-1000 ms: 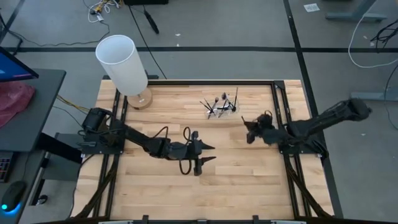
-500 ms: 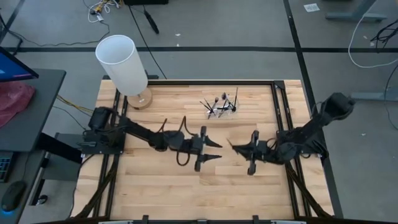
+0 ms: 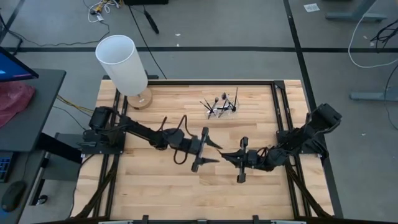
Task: Put items in baskets/containers
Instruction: Put the black eyeshadow brush into the transparent organizer
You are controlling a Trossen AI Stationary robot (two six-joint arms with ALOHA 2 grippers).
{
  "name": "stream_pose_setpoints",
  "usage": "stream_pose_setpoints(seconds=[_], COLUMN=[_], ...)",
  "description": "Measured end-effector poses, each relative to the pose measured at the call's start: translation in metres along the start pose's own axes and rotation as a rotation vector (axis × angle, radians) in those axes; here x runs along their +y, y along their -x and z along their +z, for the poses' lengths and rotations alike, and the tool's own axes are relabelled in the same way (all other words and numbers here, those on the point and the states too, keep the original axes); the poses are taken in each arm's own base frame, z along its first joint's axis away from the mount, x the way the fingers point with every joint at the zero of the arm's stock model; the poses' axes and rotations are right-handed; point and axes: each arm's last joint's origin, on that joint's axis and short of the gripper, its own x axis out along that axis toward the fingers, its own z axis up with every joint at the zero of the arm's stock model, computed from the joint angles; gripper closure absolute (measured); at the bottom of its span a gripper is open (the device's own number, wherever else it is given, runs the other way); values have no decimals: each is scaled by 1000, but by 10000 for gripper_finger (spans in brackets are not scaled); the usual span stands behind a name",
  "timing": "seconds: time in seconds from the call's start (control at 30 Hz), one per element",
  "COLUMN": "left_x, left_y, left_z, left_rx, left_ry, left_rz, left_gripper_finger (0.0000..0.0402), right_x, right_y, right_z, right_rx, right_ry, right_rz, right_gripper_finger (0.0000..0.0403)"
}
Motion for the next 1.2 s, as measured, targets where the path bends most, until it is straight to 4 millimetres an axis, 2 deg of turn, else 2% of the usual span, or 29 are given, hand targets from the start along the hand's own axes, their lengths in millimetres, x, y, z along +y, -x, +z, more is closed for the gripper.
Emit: stream_pose_setpoints(seconds=[0.1,0.23,0.5,0.77,0.9,1.0,1.1,1.2], left_x=[-11,-18,-16,-16,-16,-14,-11,1], left_y=[-1,-1,-1,-1,-5,-10,-13,-13], left_z=[1,5,10,10,10,13,20,30], left_rx=[-5,-37,-85,-88,-51,31,179,325], left_ry=[-39,-70,-61,-42,-7,8,-14,-22], left_rz=[-12,22,41,37,32,73,191,340], left_gripper_finger=[165,208,309,381,388,388,388,388], right_x=[1,1,1,1,1,1,-2,-6], right_y=[-1,-1,-1,-1,-1,3,17,37], right_z=[2,1,1,-2,-4,-7,-9,-10], right_rx=[-6,-6,-2,21,39,76,131,153], right_ry=[1,1,-1,-12,-7,-6,15,17], right_rz=[-1,7,3,11,1,-77,-240,-391], right_gripper_finger=[401,401,401,401,392,367,328,288])
